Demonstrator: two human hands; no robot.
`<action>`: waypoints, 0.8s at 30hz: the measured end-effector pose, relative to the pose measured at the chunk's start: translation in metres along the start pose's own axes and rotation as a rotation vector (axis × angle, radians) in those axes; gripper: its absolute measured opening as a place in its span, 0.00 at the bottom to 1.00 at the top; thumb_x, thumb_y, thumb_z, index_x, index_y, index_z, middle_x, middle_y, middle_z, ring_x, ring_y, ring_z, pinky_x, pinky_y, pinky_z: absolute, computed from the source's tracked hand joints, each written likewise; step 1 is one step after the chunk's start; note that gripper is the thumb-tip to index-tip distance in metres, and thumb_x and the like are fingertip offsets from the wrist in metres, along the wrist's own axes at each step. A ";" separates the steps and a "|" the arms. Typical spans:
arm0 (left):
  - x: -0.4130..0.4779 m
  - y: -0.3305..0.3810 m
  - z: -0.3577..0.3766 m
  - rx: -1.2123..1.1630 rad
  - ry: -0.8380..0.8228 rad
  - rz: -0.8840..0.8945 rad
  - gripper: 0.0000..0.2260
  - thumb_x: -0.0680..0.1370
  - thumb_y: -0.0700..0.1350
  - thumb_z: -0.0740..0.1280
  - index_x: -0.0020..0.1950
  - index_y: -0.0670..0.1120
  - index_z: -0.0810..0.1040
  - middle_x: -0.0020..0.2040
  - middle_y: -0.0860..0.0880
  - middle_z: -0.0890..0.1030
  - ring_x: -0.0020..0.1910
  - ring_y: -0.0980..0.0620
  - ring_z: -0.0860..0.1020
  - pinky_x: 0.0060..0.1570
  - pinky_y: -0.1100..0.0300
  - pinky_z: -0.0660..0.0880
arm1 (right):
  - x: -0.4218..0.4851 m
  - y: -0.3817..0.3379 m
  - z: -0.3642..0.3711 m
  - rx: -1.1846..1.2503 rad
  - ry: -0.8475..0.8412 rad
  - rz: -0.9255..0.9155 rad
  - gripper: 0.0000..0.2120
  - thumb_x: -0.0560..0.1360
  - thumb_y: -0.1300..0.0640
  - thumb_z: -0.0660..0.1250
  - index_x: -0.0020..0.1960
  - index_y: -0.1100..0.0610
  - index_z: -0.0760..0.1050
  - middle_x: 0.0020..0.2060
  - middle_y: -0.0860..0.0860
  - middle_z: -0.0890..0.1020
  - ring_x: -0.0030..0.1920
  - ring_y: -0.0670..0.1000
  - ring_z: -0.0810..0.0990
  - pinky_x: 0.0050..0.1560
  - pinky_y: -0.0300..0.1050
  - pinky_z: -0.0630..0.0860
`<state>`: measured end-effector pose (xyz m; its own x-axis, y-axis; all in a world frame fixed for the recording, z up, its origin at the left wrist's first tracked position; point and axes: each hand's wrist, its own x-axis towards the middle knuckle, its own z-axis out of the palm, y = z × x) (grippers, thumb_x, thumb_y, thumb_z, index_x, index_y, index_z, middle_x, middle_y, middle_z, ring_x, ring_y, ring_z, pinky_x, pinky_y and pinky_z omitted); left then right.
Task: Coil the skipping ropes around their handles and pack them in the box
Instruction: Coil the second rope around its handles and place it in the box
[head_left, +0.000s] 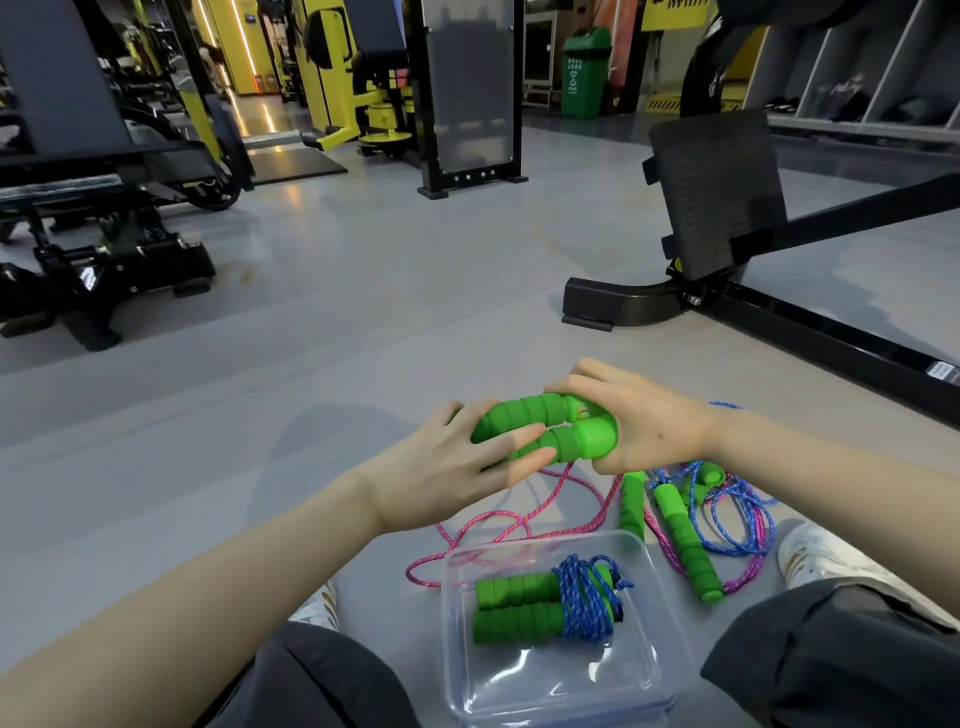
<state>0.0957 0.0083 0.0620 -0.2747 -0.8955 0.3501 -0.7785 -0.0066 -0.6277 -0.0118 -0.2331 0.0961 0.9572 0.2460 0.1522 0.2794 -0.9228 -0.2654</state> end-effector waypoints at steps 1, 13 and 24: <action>0.001 -0.002 -0.001 0.006 0.010 0.001 0.22 0.79 0.36 0.50 0.73 0.46 0.62 0.67 0.45 0.68 0.55 0.34 0.74 0.42 0.49 0.74 | 0.000 0.000 -0.001 0.019 0.002 0.002 0.35 0.58 0.56 0.70 0.64 0.51 0.68 0.46 0.47 0.67 0.41 0.49 0.72 0.42 0.44 0.73; 0.005 -0.028 -0.014 0.078 0.177 -0.218 0.19 0.79 0.37 0.55 0.70 0.46 0.65 0.68 0.46 0.67 0.55 0.35 0.73 0.42 0.49 0.74 | 0.019 -0.002 -0.028 1.672 0.081 0.403 0.35 0.75 0.33 0.45 0.53 0.57 0.80 0.41 0.58 0.83 0.33 0.56 0.79 0.45 0.47 0.75; 0.000 -0.060 -0.012 0.192 0.088 -0.453 0.26 0.71 0.35 0.59 0.70 0.46 0.64 0.66 0.46 0.67 0.51 0.33 0.76 0.38 0.54 0.70 | 0.033 -0.031 -0.011 0.730 0.187 0.471 0.15 0.82 0.51 0.50 0.60 0.57 0.70 0.29 0.54 0.71 0.17 0.46 0.66 0.23 0.40 0.69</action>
<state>0.1356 0.0140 0.1075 0.0138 -0.7428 0.6693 -0.7153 -0.4751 -0.5125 0.0101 -0.1998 0.1201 0.9748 -0.2230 0.0104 -0.1008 -0.4813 -0.8708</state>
